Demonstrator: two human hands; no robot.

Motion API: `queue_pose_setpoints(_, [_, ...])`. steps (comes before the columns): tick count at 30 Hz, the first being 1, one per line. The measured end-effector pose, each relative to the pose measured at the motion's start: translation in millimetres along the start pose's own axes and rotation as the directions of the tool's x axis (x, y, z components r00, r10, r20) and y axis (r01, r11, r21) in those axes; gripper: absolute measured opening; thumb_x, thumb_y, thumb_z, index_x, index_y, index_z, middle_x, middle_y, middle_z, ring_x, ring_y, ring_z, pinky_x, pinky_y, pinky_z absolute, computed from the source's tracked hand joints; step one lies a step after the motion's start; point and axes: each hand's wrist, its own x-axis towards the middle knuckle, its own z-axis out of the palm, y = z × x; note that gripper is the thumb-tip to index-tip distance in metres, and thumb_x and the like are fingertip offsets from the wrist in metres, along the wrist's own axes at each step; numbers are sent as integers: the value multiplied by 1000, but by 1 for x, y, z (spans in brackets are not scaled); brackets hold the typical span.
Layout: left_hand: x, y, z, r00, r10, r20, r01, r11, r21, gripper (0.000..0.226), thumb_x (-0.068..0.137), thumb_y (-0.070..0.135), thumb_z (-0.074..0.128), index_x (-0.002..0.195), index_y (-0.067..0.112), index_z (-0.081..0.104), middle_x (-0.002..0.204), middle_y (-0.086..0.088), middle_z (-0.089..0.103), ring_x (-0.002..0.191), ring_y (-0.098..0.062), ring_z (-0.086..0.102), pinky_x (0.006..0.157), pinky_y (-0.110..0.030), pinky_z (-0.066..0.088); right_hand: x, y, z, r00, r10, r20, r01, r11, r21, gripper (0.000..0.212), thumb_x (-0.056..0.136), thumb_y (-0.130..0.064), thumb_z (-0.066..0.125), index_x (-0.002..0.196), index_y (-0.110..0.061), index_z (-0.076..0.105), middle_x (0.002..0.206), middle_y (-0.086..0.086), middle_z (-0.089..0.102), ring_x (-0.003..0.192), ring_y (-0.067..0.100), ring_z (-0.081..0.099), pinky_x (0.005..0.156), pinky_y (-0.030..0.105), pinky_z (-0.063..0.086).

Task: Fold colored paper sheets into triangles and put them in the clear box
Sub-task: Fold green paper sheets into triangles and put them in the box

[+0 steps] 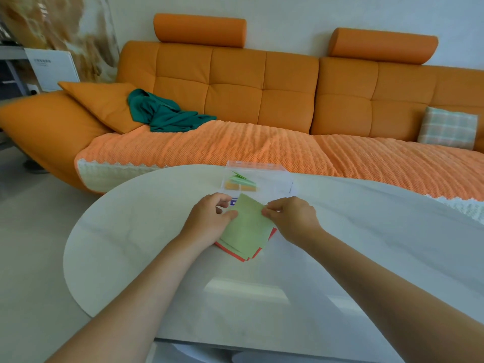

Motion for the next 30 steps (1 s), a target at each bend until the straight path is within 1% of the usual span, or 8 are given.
queue_pose_setpoints(2, [0,3,1,999,31,11,-32,997,67,41,91,34,69,130,25,58,129,6,56,117,-12,52,99,-29,41,-1,3,-2,999,-30,-15,31,997,70,15,95,-39,63,97,-35,77,103,-18,70,92,4,60,94,34,48])
queue_pose_setpoints(5, [-3,13,4,996,91,9,-91,994,63,50,91,37,68,137,24,53,134,7,54,127,-13,46,107,-32,37,-4,7,-13,999,22,-40,-6,932,363,11,92,-28,70,90,-23,79,78,-16,69,60,-8,57,58,10,43])
queue_pose_setpoints(8, [-6,26,9,998,53,28,-51,997,-59,42,90,34,70,130,29,57,118,11,61,107,-7,58,91,-24,42,-12,16,-31,997,70,-25,-47,856,514,14,92,-22,70,82,-16,78,60,-7,68,49,0,57,49,9,42])
queue_pose_setpoints(13, [-12,51,22,988,-53,146,99,940,-327,22,95,13,64,117,13,66,89,0,70,63,-11,68,61,-22,54,-24,41,-46,997,72,-24,-44,814,580,17,95,-15,65,110,-16,73,80,-5,73,58,7,63,53,12,44])
queue_pose_setpoints(17, [-13,66,36,975,-117,189,184,903,-388,19,95,12,65,114,12,67,89,-3,70,58,-10,65,57,-22,52,-36,74,-52,977,-177,-118,199,956,217,68,87,0,50,147,-31,42,136,-10,52,114,6,53,91,13,40])
queue_pose_setpoints(20, [-13,73,44,960,-176,218,254,874,-414,11,95,12,64,105,16,66,77,-1,67,51,-7,60,54,-20,50,-46,89,-59,865,-497,-65,486,864,-134,87,70,-5,57,148,-36,36,150,-3,37,138,19,33,111,36,29])
queue_pose_setpoints(26, [-11,81,66,929,-238,282,334,867,-370,14,95,13,63,109,12,66,65,-7,66,47,-14,54,50,-28,42,-41,104,-58,748,-661,-62,609,721,-330,36,84,-30,65,119,-37,69,123,-8,64,110,20,58,91,41,42])
queue_pose_setpoints(30, [-11,76,69,976,-85,199,83,996,18,13,90,26,64,103,29,67,75,4,72,61,-18,66,65,-35,55,-40,116,-56,761,-647,-51,597,729,-335,33,89,-41,48,107,-36,76,106,-12,70,93,18,62,81,42,46])
